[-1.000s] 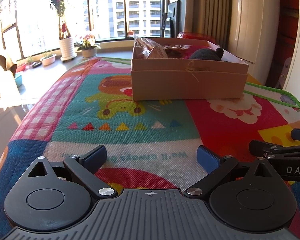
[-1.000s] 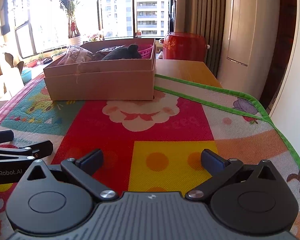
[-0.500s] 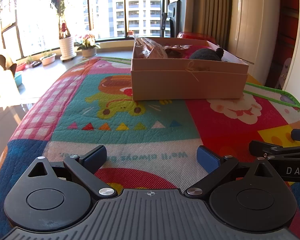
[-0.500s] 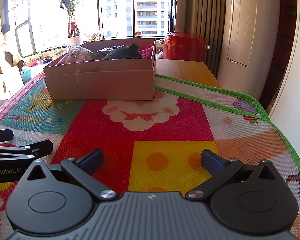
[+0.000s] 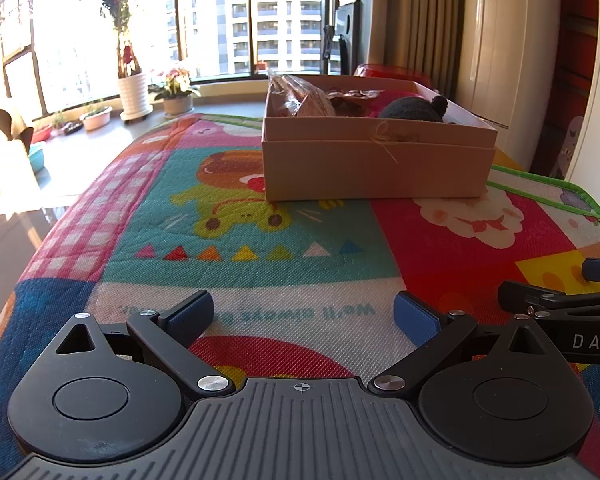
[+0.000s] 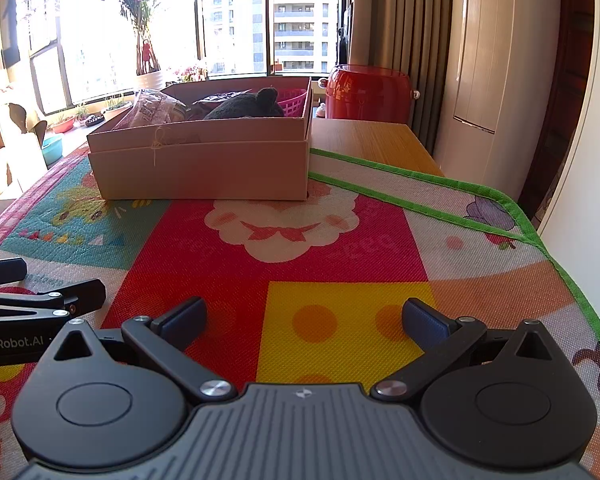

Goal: Organize objects

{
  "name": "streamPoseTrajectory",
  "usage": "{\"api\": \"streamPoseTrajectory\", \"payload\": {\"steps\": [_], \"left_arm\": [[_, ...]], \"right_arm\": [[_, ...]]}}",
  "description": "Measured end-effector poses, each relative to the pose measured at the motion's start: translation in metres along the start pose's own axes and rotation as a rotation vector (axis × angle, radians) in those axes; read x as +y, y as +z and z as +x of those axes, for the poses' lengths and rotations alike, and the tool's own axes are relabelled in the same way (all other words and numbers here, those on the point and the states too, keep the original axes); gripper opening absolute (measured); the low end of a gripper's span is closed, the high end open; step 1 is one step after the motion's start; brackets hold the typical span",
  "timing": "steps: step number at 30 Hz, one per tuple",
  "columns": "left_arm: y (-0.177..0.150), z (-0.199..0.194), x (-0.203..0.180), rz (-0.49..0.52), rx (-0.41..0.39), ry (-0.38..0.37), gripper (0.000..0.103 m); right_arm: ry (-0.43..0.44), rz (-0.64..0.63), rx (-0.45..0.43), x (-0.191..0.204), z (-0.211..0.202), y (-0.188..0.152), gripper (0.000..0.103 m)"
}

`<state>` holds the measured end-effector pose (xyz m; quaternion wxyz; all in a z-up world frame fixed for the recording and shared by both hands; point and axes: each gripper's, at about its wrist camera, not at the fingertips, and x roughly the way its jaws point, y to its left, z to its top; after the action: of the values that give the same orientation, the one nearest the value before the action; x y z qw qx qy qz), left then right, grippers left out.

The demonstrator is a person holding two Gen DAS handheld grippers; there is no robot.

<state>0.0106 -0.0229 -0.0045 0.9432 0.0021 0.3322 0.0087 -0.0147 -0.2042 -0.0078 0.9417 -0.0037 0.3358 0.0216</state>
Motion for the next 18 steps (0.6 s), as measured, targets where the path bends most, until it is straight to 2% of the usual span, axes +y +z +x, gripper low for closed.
{"api": "streamPoseTrajectory", "payload": {"steps": [18], "left_arm": [[-0.0001,-0.0001,-0.0001,0.000,0.000,0.000,0.101]], "right_arm": [[0.000,0.000,0.000,-0.0001,0.0000,0.0000,0.103]]}}
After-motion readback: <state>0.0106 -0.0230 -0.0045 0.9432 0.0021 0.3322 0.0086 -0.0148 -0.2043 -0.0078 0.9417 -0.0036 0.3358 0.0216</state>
